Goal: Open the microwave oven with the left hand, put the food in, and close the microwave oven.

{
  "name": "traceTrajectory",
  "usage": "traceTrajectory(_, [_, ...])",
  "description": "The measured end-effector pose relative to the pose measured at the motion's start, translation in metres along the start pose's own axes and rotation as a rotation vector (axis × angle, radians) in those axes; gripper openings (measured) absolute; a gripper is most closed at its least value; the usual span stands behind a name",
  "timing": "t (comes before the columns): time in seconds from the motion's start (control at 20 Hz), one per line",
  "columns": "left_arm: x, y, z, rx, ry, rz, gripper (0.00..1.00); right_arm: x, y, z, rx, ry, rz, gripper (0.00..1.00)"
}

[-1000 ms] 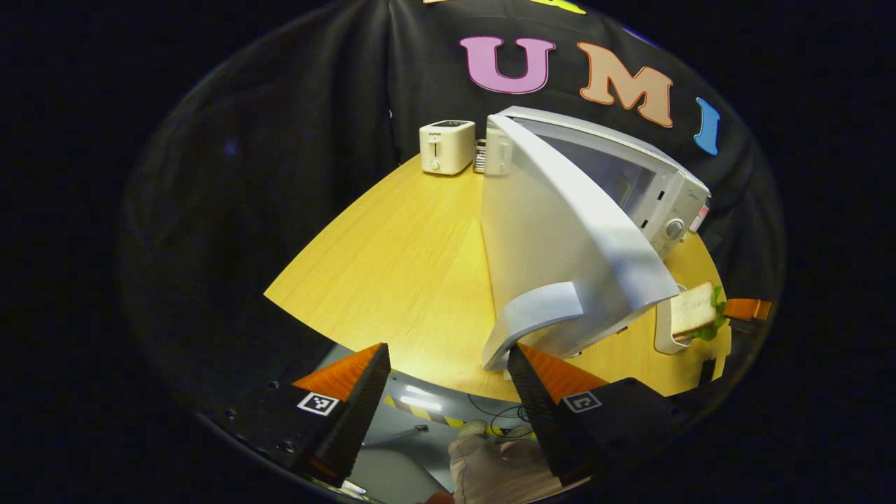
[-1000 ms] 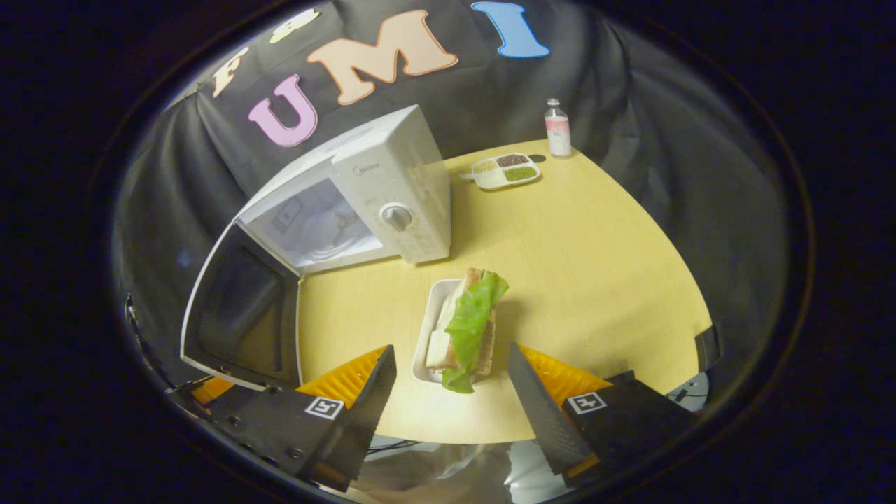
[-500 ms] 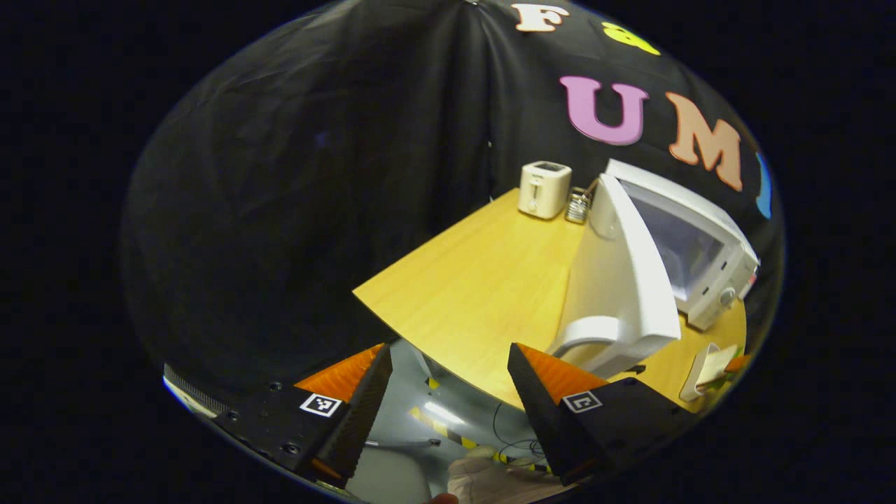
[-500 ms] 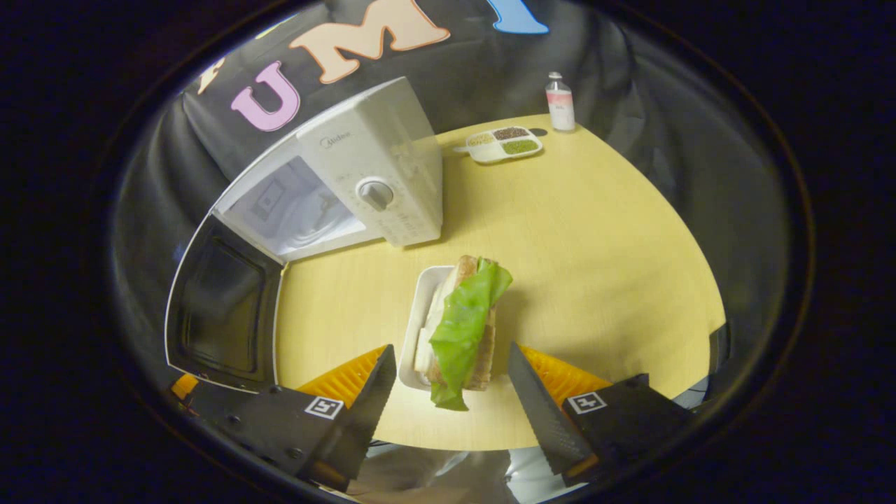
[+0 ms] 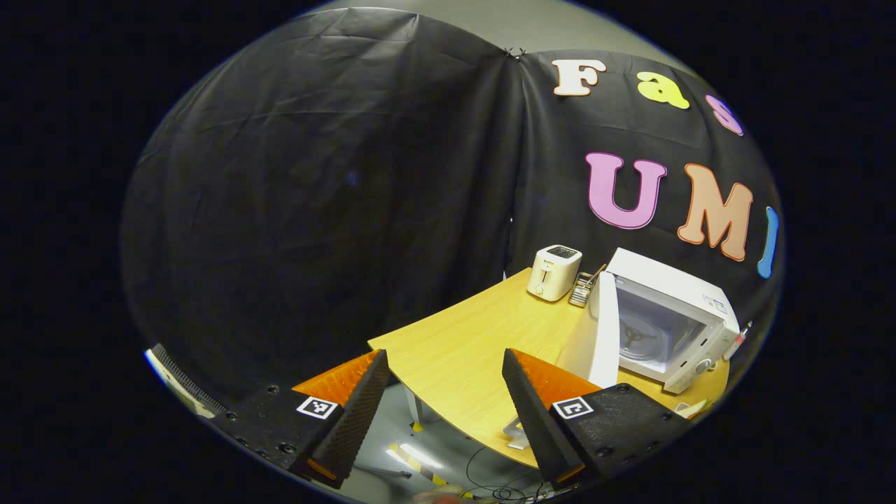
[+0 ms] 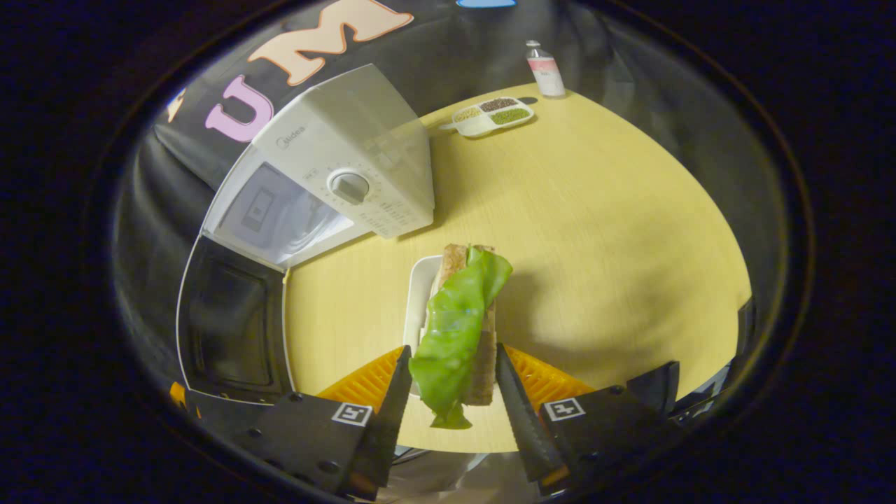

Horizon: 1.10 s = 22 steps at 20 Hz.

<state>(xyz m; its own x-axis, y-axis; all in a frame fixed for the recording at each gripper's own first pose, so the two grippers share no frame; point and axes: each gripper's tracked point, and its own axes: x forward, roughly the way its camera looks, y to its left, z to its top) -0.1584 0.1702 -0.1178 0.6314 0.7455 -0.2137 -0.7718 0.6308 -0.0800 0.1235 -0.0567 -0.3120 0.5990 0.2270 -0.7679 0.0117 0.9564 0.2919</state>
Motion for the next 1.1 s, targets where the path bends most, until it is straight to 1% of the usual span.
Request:
traceTrajectory(0.1, [-0.004,-0.014,0.006,0.015,-0.018,-0.016,0.95,0.003,-0.004,-0.004,0.015,0.021,0.007,0.52])
traceTrajectory(0.15, [-0.005,-0.022,0.005,0.019,-0.024,-0.029,0.95,-0.004,-0.004,0.002,0.036,0.021,0.008,0.46])
traceTrajectory(0.2, [-0.007,-0.029,0.004,0.021,-0.022,-0.040,0.95,-0.002,-0.003,-0.001,0.042,0.035,0.016,0.36])
traceTrajectory(0.25, [-0.010,-0.036,0.002,0.016,-0.018,-0.053,0.95,-0.002,-0.003,0.000,0.044,0.036,0.019,0.43])
traceTrajectory(0.3, [-0.011,-0.042,0.001,0.004,-0.015,-0.064,0.96,-0.004,-0.001,0.005,0.063,0.018,0.024,0.43])
traceTrajectory(0.4, [-0.010,-0.050,0.002,-0.018,-0.008,-0.080,0.95,-0.005,0.003,0.009,0.085,-0.005,0.039,0.32])
traceTrajectory(0.45, [-0.010,-0.052,0.003,-0.022,-0.010,-0.087,0.96,-0.007,0.004,0.011,0.092,-0.018,0.044,0.25])
traceTrajectory(0.5, [-0.009,-0.055,0.005,-0.020,-0.015,-0.091,0.95,-0.009,0.005,0.013,0.100,-0.031,0.053,0.25])
traceTrajectory(0.55, [-0.006,-0.057,0.007,-0.017,-0.019,-0.098,0.95,-0.010,0.006,0.015,0.103,-0.043,0.063,0.32])
traceTrajectory(0.65, [0.000,-0.067,0.009,-0.014,-0.012,-0.131,0.95,-0.015,0.009,0.017,0.118,-0.049,0.067,0.33])
traceTrajectory(0.7, [0.004,-0.073,0.012,-0.010,-0.012,-0.152,0.93,-0.018,0.011,0.018,0.129,-0.053,0.064,0.33])
traceTrajectory(0.75, [0.010,-0.077,0.015,-0.005,-0.018,-0.172,0.95,-0.022,0.013,0.018,0.142,-0.062,0.068,0.33])
traceTrajectory(0.85, [0.023,-0.085,0.023,0.012,-0.028,-0.213,0.95,-0.032,0.023,0.020,0.169,-0.090,0.086,0.32])
traceTrajectory(0.95, [0.036,-0.091,0.028,0.044,-0.026,-0.259,0.95,-0.042,0.036,0.022,0.203,-0.126,0.090,0.33])
traceTrajectory(1.1, [0.054,-0.100,0.037,0.087,-0.023,-0.343,0.95,-0.054,0.066,0.024,0.252,-0.187,0.110,0.32])
